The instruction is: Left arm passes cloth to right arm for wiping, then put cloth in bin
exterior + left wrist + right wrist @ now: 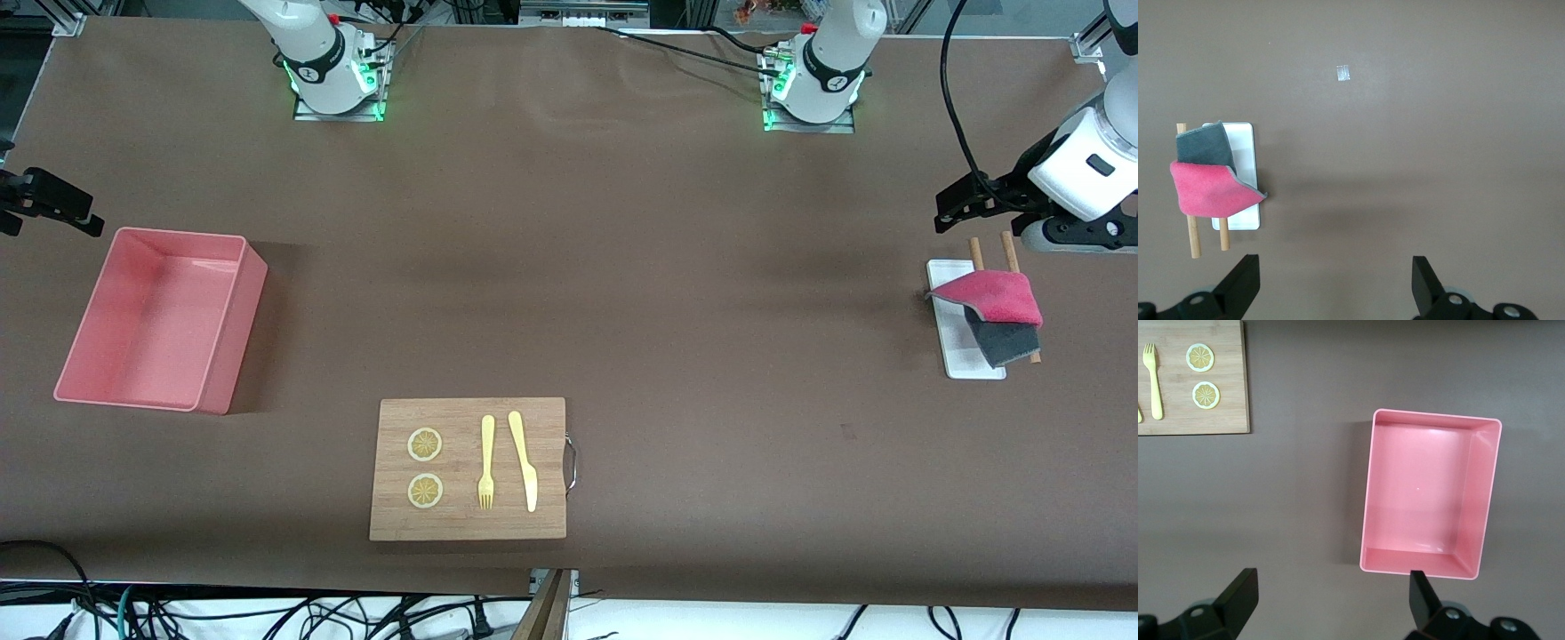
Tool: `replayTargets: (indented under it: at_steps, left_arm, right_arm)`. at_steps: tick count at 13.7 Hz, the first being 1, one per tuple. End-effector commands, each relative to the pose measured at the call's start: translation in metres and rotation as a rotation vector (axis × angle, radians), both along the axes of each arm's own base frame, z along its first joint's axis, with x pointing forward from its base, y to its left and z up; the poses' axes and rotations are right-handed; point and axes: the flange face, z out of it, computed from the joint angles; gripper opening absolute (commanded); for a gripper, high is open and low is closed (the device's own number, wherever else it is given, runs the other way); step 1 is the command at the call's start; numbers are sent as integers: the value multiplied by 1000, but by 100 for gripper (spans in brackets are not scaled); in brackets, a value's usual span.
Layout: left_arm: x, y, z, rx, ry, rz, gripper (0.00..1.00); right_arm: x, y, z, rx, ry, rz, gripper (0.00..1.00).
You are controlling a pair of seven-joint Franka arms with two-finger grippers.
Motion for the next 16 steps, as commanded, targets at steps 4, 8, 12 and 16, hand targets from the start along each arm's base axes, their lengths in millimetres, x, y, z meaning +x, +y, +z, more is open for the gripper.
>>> replayTargets:
  at_steps: [4,8,12,16]
  left_arm:
    - [-2,-2,4,-15,-12,-31,100]
    - [3,-1,-6,-12,8,-25,100]
    - [3,-3,-9,-17,28,-31,100]
    - [-1,-4,-16,-22,84,-31,100]
  right_arm:
    - [-2,0,2,-6,1,12,100]
    - [-2,0,2,-6,1,12,100]
    - [-2,0,2,-6,1,13,100]
    - [-2,0,2,-6,1,13,100]
